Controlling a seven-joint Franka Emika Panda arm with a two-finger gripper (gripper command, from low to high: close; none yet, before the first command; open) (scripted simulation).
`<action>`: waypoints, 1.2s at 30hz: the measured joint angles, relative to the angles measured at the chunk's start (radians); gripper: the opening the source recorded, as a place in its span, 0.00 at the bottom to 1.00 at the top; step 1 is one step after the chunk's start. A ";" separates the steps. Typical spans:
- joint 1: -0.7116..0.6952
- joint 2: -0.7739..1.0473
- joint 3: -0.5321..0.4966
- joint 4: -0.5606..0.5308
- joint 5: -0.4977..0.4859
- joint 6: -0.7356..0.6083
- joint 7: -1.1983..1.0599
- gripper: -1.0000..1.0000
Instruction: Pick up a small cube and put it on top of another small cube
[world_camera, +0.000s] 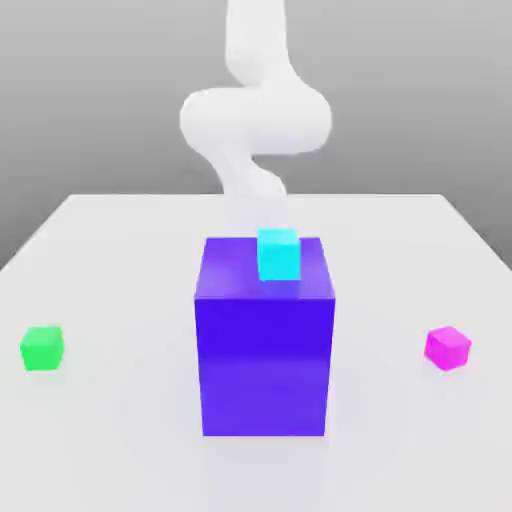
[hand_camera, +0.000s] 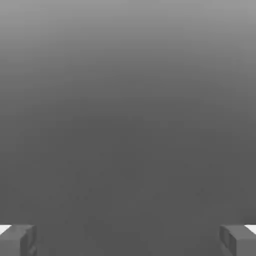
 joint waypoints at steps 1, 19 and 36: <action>0.034 0.032 0.001 -0.018 0.006 0.020 -0.043 0.50; 0.504 0.555 0.134 -0.319 0.081 0.356 -0.739 0.50; 0.767 1.030 0.066 -0.402 -0.210 0.698 -0.806 0.00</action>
